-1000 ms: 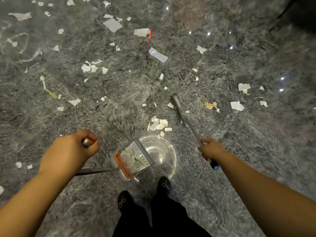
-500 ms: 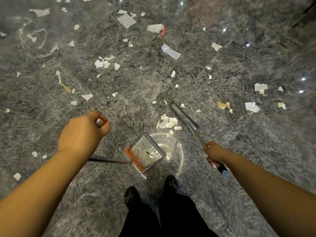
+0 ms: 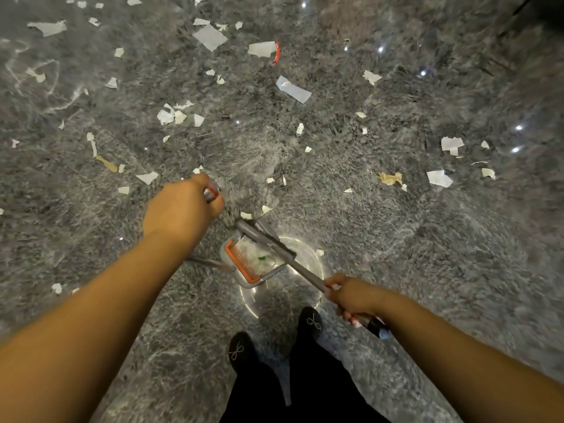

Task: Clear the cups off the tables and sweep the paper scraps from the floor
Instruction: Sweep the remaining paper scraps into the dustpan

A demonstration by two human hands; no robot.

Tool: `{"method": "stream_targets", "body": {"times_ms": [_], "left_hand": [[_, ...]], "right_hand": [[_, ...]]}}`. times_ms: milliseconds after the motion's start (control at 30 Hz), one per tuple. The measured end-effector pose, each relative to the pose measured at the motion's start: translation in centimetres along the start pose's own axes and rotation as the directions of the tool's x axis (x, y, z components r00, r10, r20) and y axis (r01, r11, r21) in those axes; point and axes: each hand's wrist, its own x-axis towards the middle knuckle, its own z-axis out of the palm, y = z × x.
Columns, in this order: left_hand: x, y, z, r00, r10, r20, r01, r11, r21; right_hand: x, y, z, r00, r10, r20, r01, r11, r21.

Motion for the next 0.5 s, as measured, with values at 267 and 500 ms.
{"method": "stream_targets", "body": {"times_ms": [267, 500], "left_hand": [[-0.9, -1.9, -0.4, 0.999, 0.01, 0.036, -0.008, 0.998, -0.055], [-3.5, -6.2, -2.5, 0.997, 0.038, 0.072, -0.034, 0.997, -0.067]], "right_hand": [[-3.5, 0.1, 3.3, 0.999, -0.004, -0.036, 0.014, 0.958, 0.285], [-6.2, 0.7, 4.1, 0.987, 0.013, -0.162, 0.065, 0.88, 0.471]]}}
